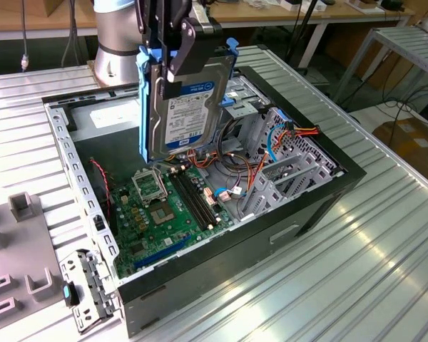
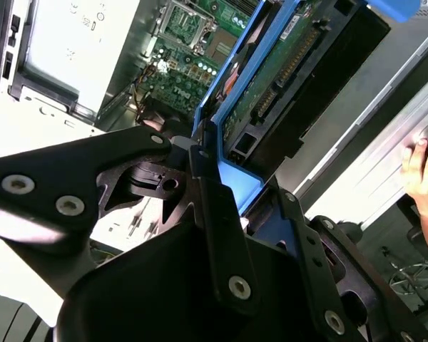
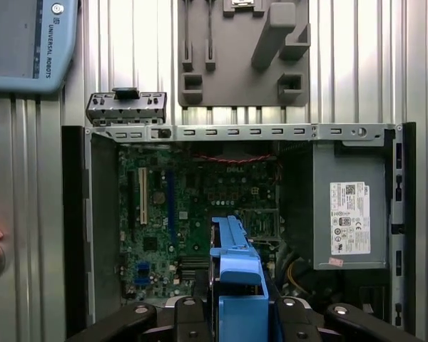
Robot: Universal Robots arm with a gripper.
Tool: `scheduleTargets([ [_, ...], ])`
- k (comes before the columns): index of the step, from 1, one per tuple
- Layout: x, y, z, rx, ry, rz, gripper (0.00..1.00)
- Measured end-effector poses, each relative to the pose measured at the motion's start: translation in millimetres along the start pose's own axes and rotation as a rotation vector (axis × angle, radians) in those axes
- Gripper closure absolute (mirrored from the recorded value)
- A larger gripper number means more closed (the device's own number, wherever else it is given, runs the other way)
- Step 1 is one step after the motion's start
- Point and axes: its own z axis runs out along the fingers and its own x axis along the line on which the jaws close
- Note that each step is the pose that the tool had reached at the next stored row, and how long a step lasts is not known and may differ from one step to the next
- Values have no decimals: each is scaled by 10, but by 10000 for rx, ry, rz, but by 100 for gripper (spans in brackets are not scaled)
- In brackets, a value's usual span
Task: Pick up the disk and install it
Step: 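Insert the disk into the insertion slot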
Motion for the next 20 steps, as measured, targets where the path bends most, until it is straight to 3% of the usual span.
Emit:
scheduleTargets([
  [13, 18, -1, 1, 0, 1, -1, 63],
  [20, 85, -36, 2, 1, 0, 0, 63],
])
